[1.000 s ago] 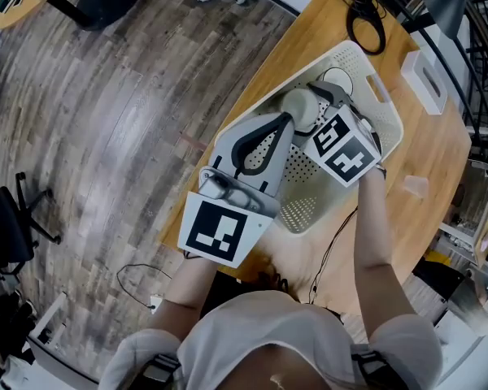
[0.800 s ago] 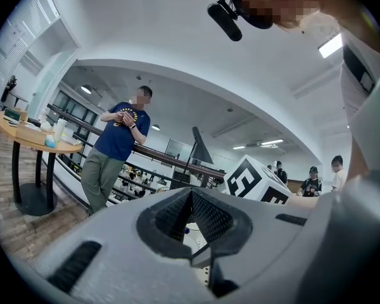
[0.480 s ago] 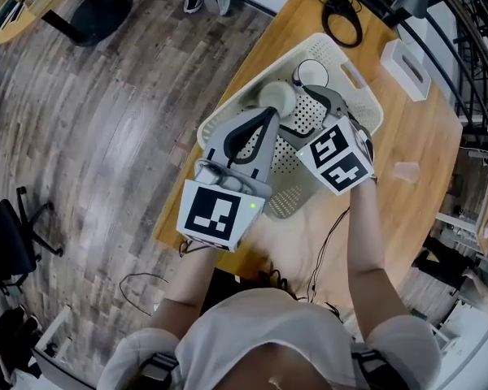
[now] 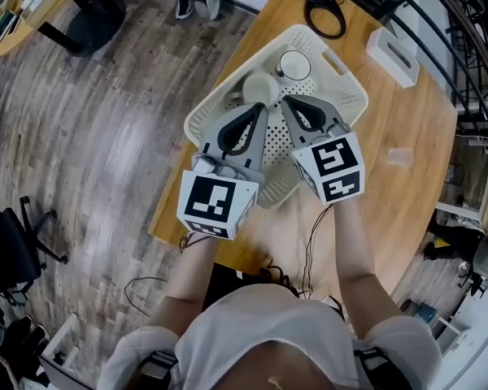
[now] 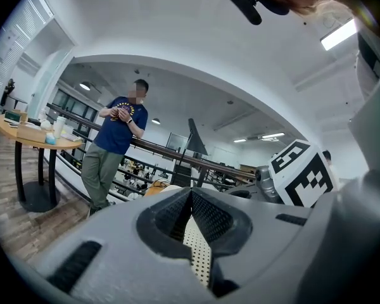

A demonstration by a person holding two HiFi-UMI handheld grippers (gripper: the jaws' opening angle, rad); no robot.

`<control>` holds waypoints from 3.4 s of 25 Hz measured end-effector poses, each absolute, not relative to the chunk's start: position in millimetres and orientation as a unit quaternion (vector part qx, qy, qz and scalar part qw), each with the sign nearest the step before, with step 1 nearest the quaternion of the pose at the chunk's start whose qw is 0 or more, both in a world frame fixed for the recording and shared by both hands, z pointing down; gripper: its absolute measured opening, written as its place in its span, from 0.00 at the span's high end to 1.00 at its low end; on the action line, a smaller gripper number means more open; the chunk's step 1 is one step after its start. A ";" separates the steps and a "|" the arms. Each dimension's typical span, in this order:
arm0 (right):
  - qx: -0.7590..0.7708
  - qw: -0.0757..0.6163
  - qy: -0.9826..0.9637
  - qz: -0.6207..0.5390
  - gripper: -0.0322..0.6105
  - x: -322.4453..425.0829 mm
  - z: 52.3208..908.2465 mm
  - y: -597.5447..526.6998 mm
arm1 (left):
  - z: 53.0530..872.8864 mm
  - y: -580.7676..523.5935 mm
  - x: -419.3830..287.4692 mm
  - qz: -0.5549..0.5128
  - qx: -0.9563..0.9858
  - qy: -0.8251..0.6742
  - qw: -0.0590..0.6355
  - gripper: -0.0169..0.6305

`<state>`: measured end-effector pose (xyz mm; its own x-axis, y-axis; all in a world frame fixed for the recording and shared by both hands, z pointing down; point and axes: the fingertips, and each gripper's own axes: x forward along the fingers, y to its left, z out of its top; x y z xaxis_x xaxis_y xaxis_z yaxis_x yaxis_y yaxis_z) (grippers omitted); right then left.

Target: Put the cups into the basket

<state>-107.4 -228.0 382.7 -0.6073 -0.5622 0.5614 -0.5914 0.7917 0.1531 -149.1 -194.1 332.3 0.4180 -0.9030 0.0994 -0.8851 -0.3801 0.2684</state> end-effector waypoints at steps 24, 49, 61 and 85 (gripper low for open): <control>0.558 0.101 -0.818 0.095 0.94 75.3 313.5 -133.3 | 304.9 -138.2 25.6 -0.013 0.900 -0.417 0.125 0.96; 0.688 0.012 -0.716 0.122 0.94 259.8 310.7 -23.2 | 311.3 -52.3 213.7 0.020 0.956 -0.267 0.119 0.96; 0.699 0.029 -0.705 0.118 0.93 291.5 309.4 -9.9 | 311.2 -41.2 243.0 0.025 0.961 -0.249 0.117 0.96; 0.595 0.156 -0.788 0.012 0.93 326.1 290.6 -96.4 | 330.8 -95.8 269.9 0.061 0.956 -0.268 0.102 0.96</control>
<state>326.1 -96.4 290.6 -0.2436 -0.9346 0.2594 -0.9417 0.2919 0.1673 269.9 -95.8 330.8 0.8492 -0.4993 0.1720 -0.5243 -0.8360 0.1621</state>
